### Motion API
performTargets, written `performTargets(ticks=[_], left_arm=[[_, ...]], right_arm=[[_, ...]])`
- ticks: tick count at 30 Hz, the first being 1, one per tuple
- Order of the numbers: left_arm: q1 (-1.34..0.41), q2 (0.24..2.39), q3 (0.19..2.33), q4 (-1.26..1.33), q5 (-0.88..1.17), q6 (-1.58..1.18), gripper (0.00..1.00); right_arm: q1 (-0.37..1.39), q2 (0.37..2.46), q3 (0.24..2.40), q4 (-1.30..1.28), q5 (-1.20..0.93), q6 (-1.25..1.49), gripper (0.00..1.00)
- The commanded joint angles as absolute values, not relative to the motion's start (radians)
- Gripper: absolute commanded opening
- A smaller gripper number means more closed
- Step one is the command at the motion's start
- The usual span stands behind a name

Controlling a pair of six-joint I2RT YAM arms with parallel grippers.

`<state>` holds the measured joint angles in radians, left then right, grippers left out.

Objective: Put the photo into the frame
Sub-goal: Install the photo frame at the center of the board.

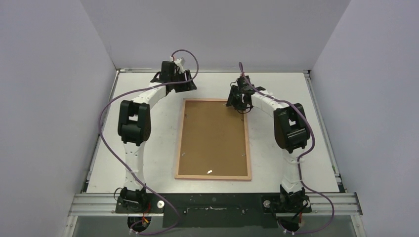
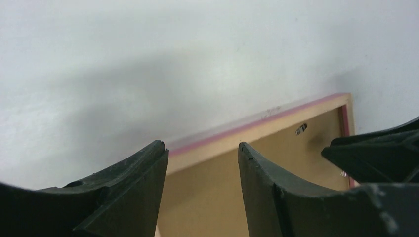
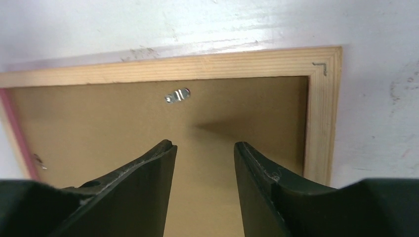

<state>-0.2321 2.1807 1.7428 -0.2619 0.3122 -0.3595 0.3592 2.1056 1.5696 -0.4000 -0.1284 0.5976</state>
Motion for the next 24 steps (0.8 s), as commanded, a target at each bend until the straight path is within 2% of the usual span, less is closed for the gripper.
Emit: performTargets(ticks=[1, 9, 17, 24], left_arm=[[-0.232, 2.346, 1.927, -0.123, 0.475, -0.422, 0.51], [-0.243, 2.526, 2.118, -0.146, 0.611, -0.458, 0.45], [-0.242, 2.502, 2.095, -0.286, 0.639, -0.276, 0.42], [-0.242, 2.489, 2.056, -0.280, 0.740, -0.270, 0.41]], right_arm=[[0.340, 2.087, 1.571, -0.317, -0.172, 0.761, 0.48], [0.337, 2.086, 1.498, -0.203, -0.176, 0.982, 0.49], [0.341, 2.117, 1.481, -0.112, -0.146, 1.112, 0.48], [0.345, 2.148, 1.462, -0.073, -0.138, 1.180, 0.46]])
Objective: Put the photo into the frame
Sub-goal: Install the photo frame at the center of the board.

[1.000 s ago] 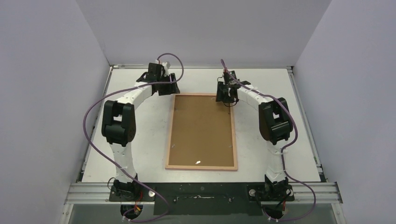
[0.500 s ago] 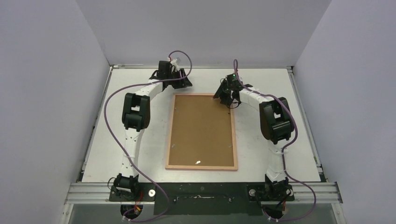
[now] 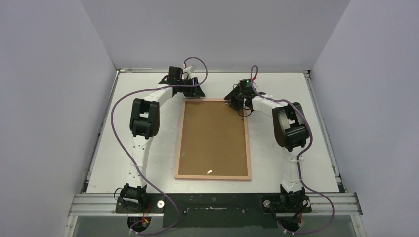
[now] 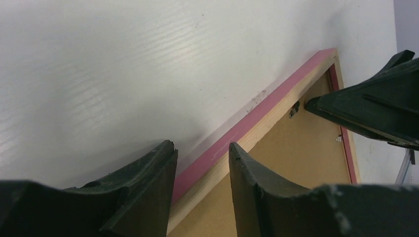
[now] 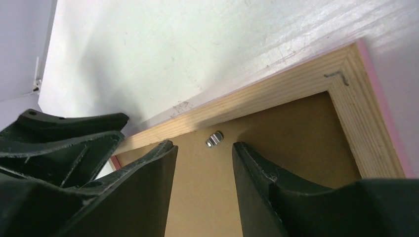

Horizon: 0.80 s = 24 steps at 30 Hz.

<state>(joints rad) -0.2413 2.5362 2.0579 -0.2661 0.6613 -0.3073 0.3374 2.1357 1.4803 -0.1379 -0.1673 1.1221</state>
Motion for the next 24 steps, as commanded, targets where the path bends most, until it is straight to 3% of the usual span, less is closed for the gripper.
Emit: performTargets(ticks=[1, 24], left_arm=[[-0.244, 2.487, 2.045, -0.273, 0.746, -0.271, 0.41], [-0.244, 2.474, 1.977, -0.287, 0.764, -0.245, 0.37]], right_arm=[[0.347, 2.151, 1.464, -0.074, -0.139, 1.184, 0.46], [0.358, 2.212, 1.443, 0.050, -0.153, 1.191, 0.46]])
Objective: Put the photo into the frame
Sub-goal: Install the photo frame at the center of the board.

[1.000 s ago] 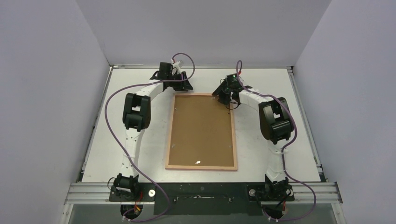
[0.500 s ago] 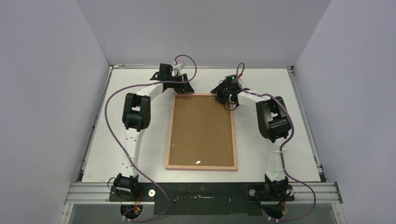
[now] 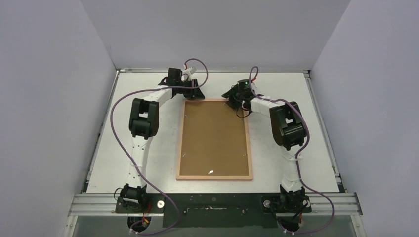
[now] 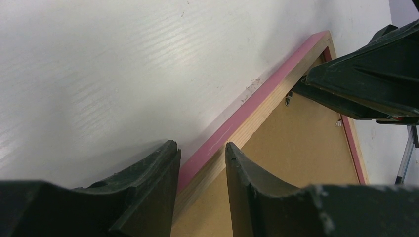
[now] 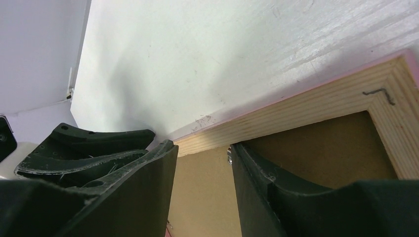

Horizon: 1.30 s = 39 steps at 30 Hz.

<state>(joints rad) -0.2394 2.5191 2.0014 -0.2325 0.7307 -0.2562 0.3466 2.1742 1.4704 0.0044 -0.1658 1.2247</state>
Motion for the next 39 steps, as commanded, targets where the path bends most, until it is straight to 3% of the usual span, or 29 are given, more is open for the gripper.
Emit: performTargets(ticks=[1, 22, 25, 32, 39], left_arm=[[-0.244, 2.477, 1.977, -0.287, 0.763, -0.245, 0.37], [-0.212, 2.473, 1.982, -0.314, 0.666, -0.302, 0.36], [-0.212, 2.477, 1.988, -0.316, 0.666, -0.304, 0.36], [-0.213, 2.483, 1.989, -0.324, 0.670, -0.302, 0.36], [-0.214, 2.492, 1.992, -0.327, 0.681, -0.304, 0.36]], right_arm=[[0.359, 2.214, 1.439, 0.068, -0.157, 1.188, 0.46], [0.349, 2.106, 1.436, -0.036, -0.106, 1.111, 0.50], [0.351, 2.116, 1.440, -0.023, -0.133, 1.129, 0.48], [0.352, 2.160, 1.465, -0.014, -0.174, 1.149, 0.32], [0.351, 2.185, 1.483, -0.011, -0.189, 1.152, 0.31]])
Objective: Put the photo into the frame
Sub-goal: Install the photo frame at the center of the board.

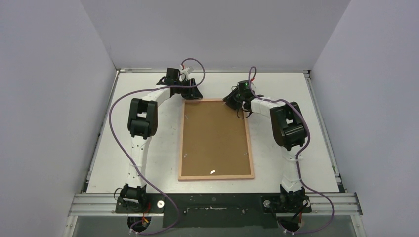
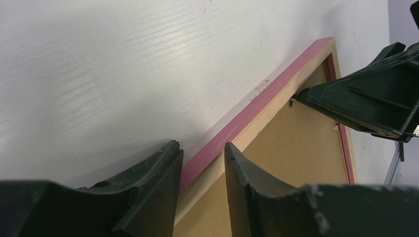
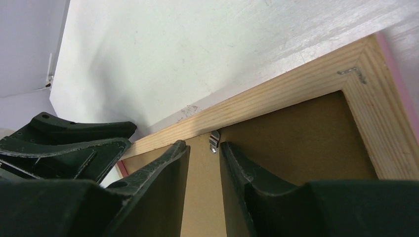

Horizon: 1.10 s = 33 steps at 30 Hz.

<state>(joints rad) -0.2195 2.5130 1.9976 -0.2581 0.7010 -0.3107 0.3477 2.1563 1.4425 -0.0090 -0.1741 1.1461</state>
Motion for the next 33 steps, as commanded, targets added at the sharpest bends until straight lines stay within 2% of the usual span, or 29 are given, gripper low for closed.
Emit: performTargets(ticks=[1, 14, 22, 25, 30, 33], left_arm=[[-0.214, 2.494, 1.994, -0.327, 0.683, -0.304, 0.36], [-0.214, 2.507, 2.007, -0.348, 0.689, -0.291, 0.36], [-0.212, 2.497, 2.011, -0.355, 0.678, -0.295, 0.36], [-0.206, 2.482, 2.027, -0.364, 0.657, -0.313, 0.36], [-0.175, 2.459, 2.113, -0.394, 0.644, -0.369, 0.36], [-0.153, 2.440, 2.157, -0.414, 0.630, -0.392, 0.36]], right_arm=[[0.351, 2.191, 1.487, -0.008, -0.191, 1.150, 0.31], [0.352, 2.236, 1.496, 0.056, -0.250, 1.151, 0.32], [0.346, 2.211, 1.503, 0.021, -0.216, 1.120, 0.33], [0.343, 2.182, 1.520, -0.010, -0.184, 1.082, 0.37], [0.326, 2.127, 1.569, -0.042, -0.170, 1.013, 0.53], [0.309, 2.120, 1.619, -0.046, -0.220, 1.010, 0.56]])
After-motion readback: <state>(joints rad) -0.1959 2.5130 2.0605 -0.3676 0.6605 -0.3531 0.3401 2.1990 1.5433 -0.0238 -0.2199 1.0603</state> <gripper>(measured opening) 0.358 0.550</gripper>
